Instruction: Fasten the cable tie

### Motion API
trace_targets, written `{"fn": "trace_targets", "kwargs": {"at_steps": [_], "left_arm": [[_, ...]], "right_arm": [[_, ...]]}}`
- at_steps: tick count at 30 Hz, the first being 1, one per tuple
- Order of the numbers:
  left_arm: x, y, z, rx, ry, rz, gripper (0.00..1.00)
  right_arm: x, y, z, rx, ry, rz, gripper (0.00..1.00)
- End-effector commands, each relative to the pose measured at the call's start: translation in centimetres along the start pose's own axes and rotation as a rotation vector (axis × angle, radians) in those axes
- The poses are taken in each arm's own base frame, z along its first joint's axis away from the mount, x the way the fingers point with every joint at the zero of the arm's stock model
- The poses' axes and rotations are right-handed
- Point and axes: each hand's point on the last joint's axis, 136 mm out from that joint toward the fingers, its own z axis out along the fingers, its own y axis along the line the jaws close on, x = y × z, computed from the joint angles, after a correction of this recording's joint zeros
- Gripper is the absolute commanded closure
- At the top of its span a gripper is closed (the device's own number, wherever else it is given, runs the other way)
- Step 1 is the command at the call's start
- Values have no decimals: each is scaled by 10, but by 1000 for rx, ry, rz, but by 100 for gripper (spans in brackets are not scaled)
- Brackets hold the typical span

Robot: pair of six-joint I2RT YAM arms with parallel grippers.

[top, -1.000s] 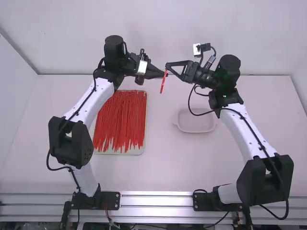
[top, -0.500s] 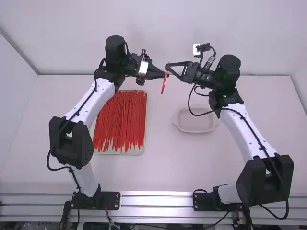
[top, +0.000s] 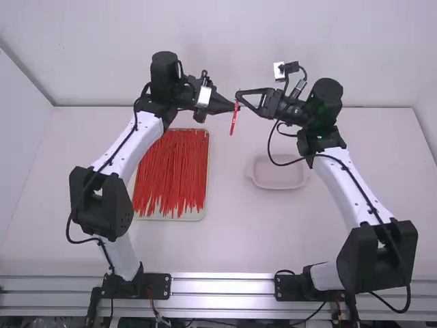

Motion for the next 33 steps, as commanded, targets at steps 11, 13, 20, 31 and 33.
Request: {"fn": "trace_targets", "kwargs": {"at_steps": [11,13,20,31,33], "left_arm": [[-5,-17,10,46,-32,25,98],[-2,-19,10,43,-28,9,98],[13,-34,17,56,-26,-70,98],[41,-56,19,63,-25,-188,98],[44,-59,18,63,-23,-208,98]], "right_arm": [[-28,7,-14,0,-86,-38,100],[-33,7,-18,3,-100,-52,100],[-47,12,-31,-8,-145,-51,100],[-65,15,-50,-13,-207,-46,100],[-67,14,-52,-8,-219,-39,100]]}}
